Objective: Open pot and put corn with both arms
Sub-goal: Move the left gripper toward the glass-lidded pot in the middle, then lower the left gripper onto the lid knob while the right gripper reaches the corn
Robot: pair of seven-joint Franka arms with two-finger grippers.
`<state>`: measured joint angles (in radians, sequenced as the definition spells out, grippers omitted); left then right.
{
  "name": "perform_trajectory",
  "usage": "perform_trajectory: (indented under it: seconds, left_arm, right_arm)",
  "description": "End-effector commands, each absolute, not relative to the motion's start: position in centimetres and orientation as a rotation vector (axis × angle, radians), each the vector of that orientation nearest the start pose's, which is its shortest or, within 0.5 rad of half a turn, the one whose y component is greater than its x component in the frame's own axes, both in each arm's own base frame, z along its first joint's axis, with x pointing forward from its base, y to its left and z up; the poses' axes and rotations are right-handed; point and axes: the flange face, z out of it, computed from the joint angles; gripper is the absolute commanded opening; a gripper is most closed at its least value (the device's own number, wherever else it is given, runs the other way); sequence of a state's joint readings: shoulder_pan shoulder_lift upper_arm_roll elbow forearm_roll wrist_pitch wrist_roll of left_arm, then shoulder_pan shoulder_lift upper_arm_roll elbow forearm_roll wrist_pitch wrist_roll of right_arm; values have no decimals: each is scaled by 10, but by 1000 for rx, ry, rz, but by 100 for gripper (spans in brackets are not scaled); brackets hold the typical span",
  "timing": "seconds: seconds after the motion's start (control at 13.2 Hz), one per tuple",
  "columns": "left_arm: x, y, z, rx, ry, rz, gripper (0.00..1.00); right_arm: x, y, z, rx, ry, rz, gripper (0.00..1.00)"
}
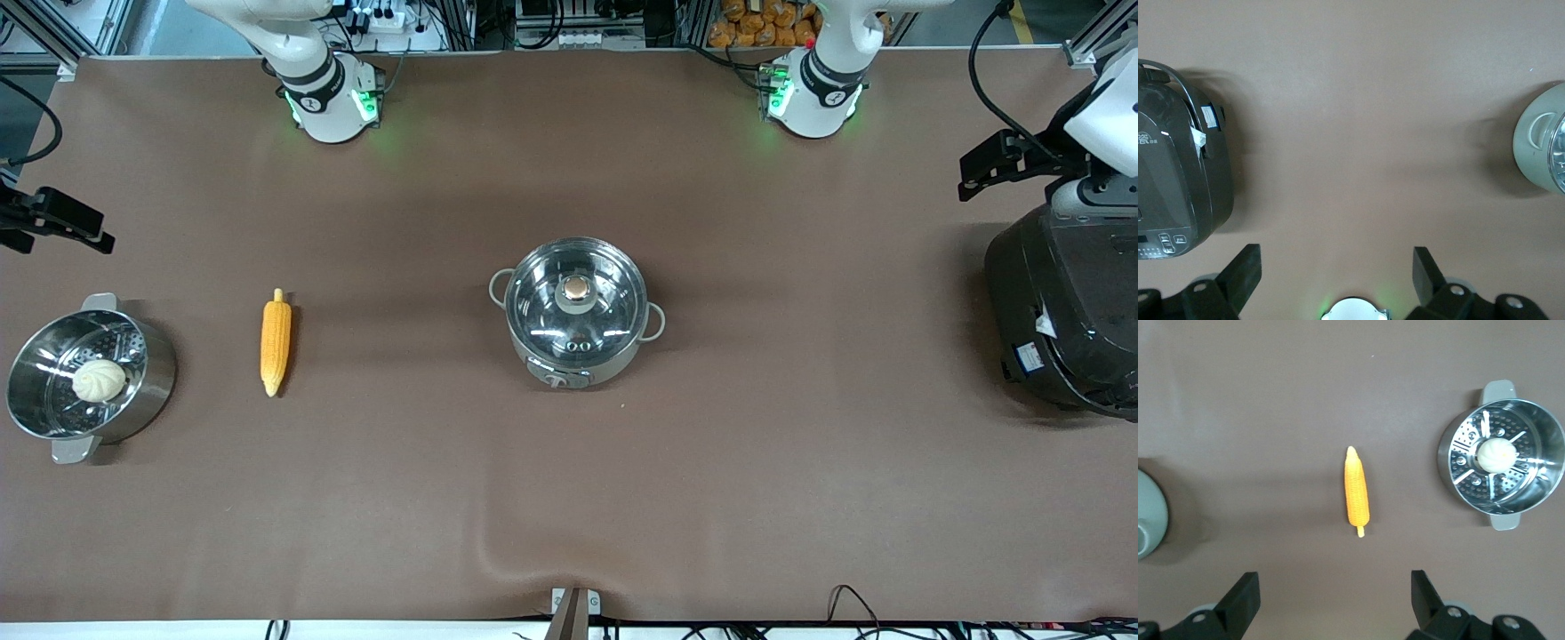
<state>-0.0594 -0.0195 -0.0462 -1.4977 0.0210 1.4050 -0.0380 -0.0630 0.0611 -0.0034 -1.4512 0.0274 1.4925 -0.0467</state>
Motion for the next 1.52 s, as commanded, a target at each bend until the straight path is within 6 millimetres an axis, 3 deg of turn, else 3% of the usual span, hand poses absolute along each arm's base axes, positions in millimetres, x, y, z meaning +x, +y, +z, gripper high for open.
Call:
perform_trajectory:
  seconds: [0.0, 0.23, 0.38, 0.61, 0.84, 0.99, 1.14, 1.29, 1.44]
  left_arm:
    - [530, -53, 659, -3121, 98, 128, 100]
    - [538, -57, 646, -3125, 107, 160, 100]
    - [551, -84, 629, -3132, 171, 150, 100]
    - [564, -170, 594, -3142, 205, 129, 100]
    - [553, -270, 561, -3185, -25, 125, 100]
    - [548, -323, 542, -3211, -217, 94, 100]
    - [544, -379, 512, -3204, -262, 114, 100]
    - [538, -423, 481, -3178, -324, 154, 100]
    - [530, -458, 456, -3184, -416, 128, 100]
  right_arm:
    - [564, -30, 640, -3085, 43, 43, 100]
    - [563, -31, 641, -3085, 43, 43, 100]
    - [563, -32, 638, -3090, 42, 48, 100]
    - [568, -33, 633, -3100, 44, 35, 100]
    - [575, -41, 614, -3109, -123, 28, 100]
    - [577, -42, 606, -3109, -140, 21, 100]
    - [586, -40, 586, -3108, -148, 50, 100]
    - [588, -40, 546, -3109, -144, 40, 100]
    - [588, -41, 531, -3107, -140, 56, 100]
